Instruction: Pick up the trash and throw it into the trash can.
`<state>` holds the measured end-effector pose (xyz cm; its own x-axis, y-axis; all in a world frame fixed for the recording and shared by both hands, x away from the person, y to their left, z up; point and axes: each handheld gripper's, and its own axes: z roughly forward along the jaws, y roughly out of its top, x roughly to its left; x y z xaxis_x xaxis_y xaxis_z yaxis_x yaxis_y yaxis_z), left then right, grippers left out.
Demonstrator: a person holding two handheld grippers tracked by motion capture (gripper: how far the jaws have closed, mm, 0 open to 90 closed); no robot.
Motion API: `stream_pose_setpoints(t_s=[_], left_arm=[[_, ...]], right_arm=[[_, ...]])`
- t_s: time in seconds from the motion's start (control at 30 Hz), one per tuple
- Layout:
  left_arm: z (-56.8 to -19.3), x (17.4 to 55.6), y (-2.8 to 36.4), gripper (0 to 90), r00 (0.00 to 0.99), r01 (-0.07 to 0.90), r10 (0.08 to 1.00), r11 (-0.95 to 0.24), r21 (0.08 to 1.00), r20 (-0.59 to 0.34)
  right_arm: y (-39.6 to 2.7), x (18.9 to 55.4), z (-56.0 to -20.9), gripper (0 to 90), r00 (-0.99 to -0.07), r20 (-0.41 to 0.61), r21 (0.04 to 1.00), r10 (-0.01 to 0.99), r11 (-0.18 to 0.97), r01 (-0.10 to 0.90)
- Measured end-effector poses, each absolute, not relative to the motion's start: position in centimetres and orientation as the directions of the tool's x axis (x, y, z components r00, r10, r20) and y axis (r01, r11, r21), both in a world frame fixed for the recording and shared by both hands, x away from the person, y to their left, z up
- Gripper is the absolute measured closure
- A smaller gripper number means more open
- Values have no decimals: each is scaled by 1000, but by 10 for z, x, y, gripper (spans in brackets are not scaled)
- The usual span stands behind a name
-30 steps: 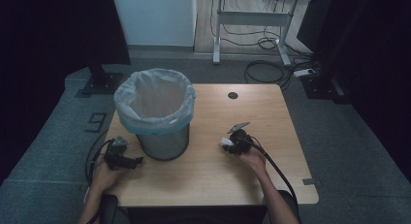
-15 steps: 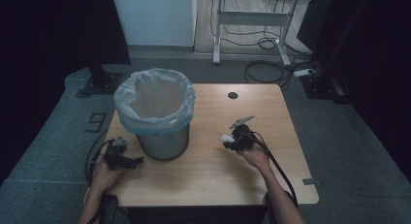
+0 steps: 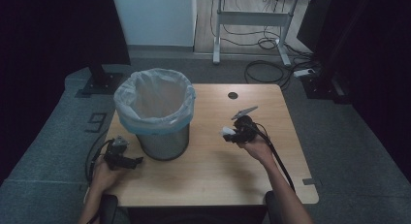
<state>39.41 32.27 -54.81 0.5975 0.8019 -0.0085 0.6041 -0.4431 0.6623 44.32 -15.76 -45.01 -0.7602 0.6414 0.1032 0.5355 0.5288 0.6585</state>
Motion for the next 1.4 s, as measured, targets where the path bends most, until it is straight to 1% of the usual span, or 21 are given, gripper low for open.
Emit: stream_pose_setpoints(t_s=[0.17,0.27,0.5,0.93,1.4], left_arm=[[-548,394,323,0,598,604,802,-443,662,-8],[-548,394,323,0,598,604,802,-443,662,-9],[-548,394,322,0,598,604,801,-443,663,-10],[-548,395,321,0,600,603,800,-446,662,-7],[-548,395,321,0,600,602,800,-445,662,-8]], right_arm=[[-155,446,-438,653,-769,94,661,633,537,524],[-154,448,-432,653,-770,115,669,628,524,528],[-151,454,-416,653,-776,125,670,618,524,526],[-140,464,-383,652,-793,118,673,598,538,507],[-123,473,-340,652,-814,111,679,570,555,481]])
